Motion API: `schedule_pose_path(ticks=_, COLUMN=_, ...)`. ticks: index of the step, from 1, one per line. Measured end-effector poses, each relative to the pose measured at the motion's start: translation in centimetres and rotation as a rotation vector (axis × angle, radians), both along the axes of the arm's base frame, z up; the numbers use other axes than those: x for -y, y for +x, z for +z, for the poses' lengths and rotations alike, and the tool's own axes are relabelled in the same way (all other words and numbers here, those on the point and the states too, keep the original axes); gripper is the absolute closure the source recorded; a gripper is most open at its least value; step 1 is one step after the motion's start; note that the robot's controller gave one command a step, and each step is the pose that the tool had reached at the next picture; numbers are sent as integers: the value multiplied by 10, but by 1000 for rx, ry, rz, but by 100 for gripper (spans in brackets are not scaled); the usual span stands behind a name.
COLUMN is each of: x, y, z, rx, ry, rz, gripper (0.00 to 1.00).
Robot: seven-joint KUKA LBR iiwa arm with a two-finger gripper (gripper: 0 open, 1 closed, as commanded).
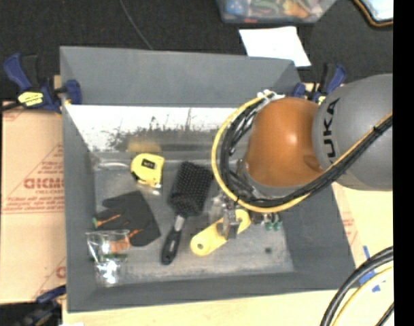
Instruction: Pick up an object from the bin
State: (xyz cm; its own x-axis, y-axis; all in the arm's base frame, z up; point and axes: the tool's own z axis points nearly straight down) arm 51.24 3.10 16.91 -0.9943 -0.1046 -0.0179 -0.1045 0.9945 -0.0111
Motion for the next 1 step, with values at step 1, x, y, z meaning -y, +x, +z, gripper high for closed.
schedule_pose_path(ticks=1, x=5, y=-17, z=33, rx=-3, ry=1, rz=-23, gripper=100)
